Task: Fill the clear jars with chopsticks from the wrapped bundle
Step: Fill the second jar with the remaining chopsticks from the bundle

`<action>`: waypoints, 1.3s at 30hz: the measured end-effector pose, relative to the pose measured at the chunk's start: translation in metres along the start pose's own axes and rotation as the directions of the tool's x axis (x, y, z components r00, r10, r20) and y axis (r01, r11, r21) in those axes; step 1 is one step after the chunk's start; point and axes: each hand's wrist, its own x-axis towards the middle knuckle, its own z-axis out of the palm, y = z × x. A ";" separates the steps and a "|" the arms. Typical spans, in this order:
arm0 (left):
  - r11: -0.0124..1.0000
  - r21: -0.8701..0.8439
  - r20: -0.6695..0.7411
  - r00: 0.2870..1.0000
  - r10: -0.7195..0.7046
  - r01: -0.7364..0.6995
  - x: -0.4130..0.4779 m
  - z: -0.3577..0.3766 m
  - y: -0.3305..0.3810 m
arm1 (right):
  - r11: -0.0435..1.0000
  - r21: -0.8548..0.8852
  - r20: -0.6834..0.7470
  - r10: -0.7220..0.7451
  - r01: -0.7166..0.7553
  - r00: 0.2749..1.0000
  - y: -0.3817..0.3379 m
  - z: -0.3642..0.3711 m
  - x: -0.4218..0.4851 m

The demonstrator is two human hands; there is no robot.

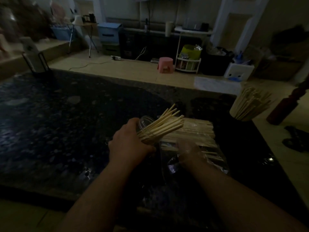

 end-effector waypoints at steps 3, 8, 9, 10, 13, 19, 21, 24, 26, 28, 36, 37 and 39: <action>1.000 -0.007 -0.008 1.000 0.011 -0.011 -0.001 0.000 -0.001 | 0.998 -0.065 -0.056 0.013 -0.016 0.998 -0.009 -0.011 -0.021; 1.000 -0.008 0.003 1.000 0.008 -0.008 0.000 0.001 0.000 | 0.985 -0.169 -0.054 -0.052 0.042 0.997 -0.023 -0.033 -0.049; 1.000 -0.006 0.005 1.000 0.006 -0.006 0.000 0.001 0.000 | 0.987 -0.155 -0.064 -0.059 0.048 0.996 -0.024 -0.037 -0.053; 1.000 -0.004 0.006 1.000 0.005 -0.004 0.000 0.001 0.000 | 0.983 -0.174 -0.065 -0.076 0.063 0.995 -0.023 -0.038 -0.054; 1.000 0.001 0.015 1.000 0.009 -0.009 -0.001 -0.001 0.000 | 0.961 -0.243 -0.032 -0.142 0.130 0.989 -0.024 -0.041 -0.062; 1.000 0.008 0.013 1.000 0.019 -0.019 -0.004 -0.004 0.001 | 0.952 -0.279 -0.119 -0.167 0.128 0.979 -0.026 -0.036 -0.081; 1.000 0.016 0.012 1.000 0.019 -0.019 -0.005 -0.005 0.001 | 0.963 -0.229 -0.172 -0.180 0.139 0.968 -0.026 -0.031 -0.092; 0.999 0.031 0.011 1.000 0.024 -0.024 -0.009 -0.006 0.003 | 0.963 -0.227 -0.157 -0.184 0.146 0.970 -0.022 -0.023 -0.103; 0.999 0.042 0.015 0.999 0.030 -0.031 -0.011 -0.006 0.003 | 0.956 -0.242 -0.138 -0.201 0.164 0.970 -0.020 -0.024 -0.110; 0.998 0.044 0.019 0.999 0.032 -0.033 -0.013 -0.006 0.004 | 0.962 -0.180 -0.090 -0.226 0.207 0.970 -0.019 -0.025 -0.119; 0.998 0.046 0.013 0.999 0.046 -0.046 -0.020 -0.006 0.011 | 0.930 -0.260 -0.018 -0.275 0.261 0.961 -0.025 -0.055 -0.153; 0.998 0.047 0.008 0.999 0.049 -0.050 -0.021 -0.005 0.011 | 0.924 -0.272 -0.010 -0.281 0.268 0.960 -0.027 -0.060 -0.156; 0.998 0.041 0.008 0.999 0.048 -0.048 -0.022 -0.004 0.012 | 0.913 -0.288 -0.005 -0.302 0.288 0.953 -0.029 -0.069 -0.162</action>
